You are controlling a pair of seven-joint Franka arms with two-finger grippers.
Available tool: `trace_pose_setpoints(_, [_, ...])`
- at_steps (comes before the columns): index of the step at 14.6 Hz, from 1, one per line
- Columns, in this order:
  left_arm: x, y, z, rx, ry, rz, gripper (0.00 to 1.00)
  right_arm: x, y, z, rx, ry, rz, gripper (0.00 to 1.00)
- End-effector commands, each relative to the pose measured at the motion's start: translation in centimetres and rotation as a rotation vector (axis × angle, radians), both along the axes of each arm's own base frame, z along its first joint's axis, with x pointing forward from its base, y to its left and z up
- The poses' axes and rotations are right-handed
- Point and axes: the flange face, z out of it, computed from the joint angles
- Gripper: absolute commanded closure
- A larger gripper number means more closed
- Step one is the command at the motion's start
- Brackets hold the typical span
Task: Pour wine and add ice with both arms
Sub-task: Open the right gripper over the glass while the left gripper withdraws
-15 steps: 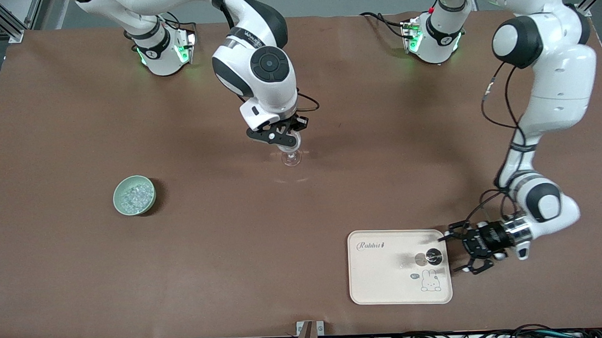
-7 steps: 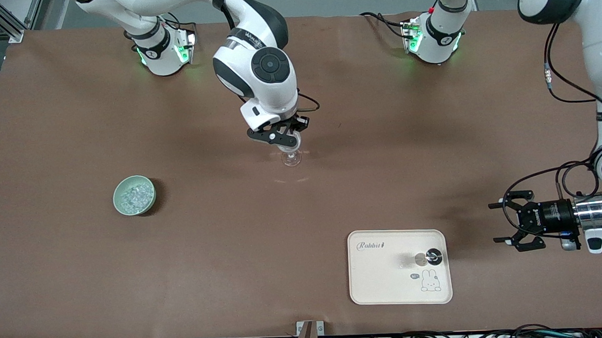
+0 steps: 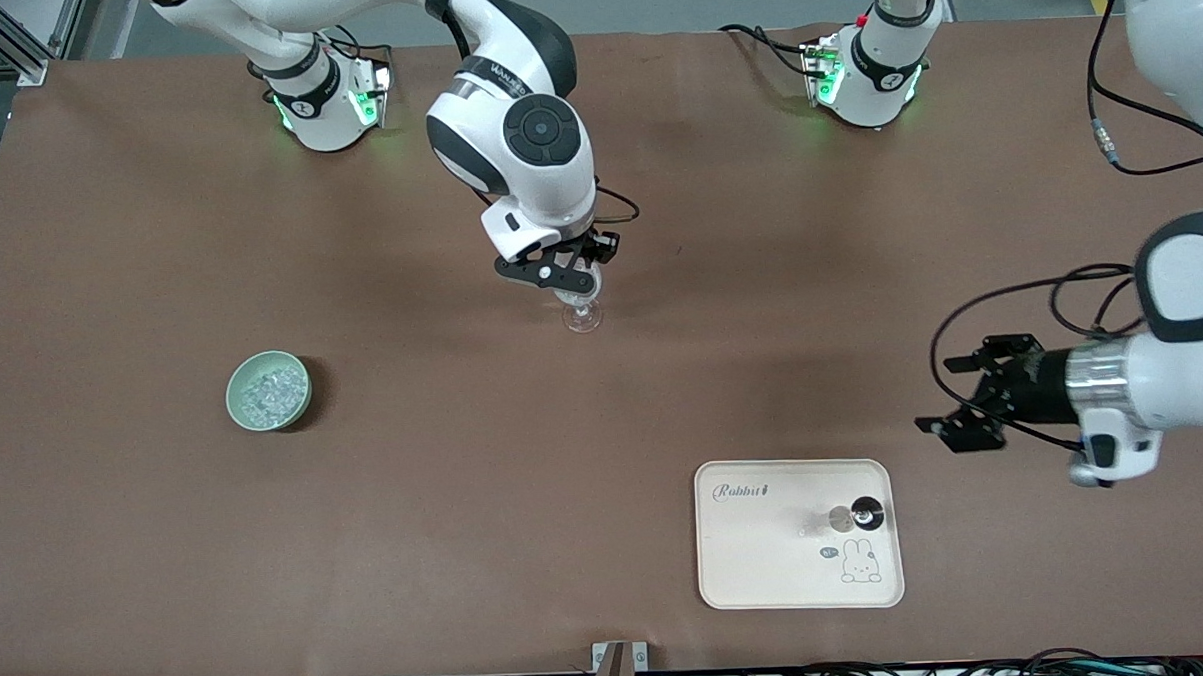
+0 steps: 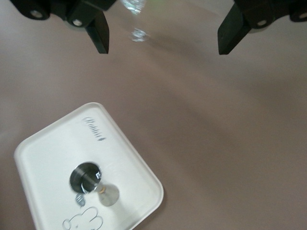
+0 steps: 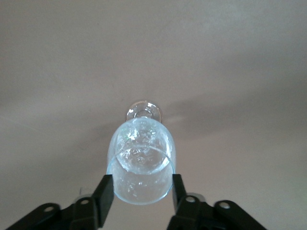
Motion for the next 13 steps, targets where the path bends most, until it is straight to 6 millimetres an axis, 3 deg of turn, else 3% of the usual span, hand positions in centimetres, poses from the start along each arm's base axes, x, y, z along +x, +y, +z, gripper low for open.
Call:
trace_pose_setpoints(1, [-1.9,-3.1,2.5,0.134,-0.075,-0.203,0.00,1.8,-2.7,4.8,-0.015,-0.063,-0.041,0.00])
trace_pose_setpoints(4, [-3.9,-5.4,6.1,0.251,-0.157,-0.465,0.00,3.2,-7.4,11.7,-0.027,-0.154,-0.032,0.00])
trace_pose_setpoints(6, [-5.4,-6.2,9.5,0.327,-0.208,-0.591,0.00,4.9,-13.1,15.6,-0.082,-0.192,-0.041,0.00])
trace_pose_setpoints(8, [-6.8,-5.8,13.4,0.345,-0.262,-0.666,0.00,6.3,-20.3,19.3,-0.150,-0.203,-0.010,0.00])
trace_pose_setpoints(10, [-8.3,-4.1,16.1,0.376,-0.290,-0.744,0.00,7.2,-26.1,22.0,-0.174,-0.216,0.016,0.00])
trace_pose_setpoints(13, [-12.7,-0.1,18.0,0.290,-0.269,-0.685,0.00,8.5,-33.4,23.9,-0.183,-0.218,0.005,0.00])
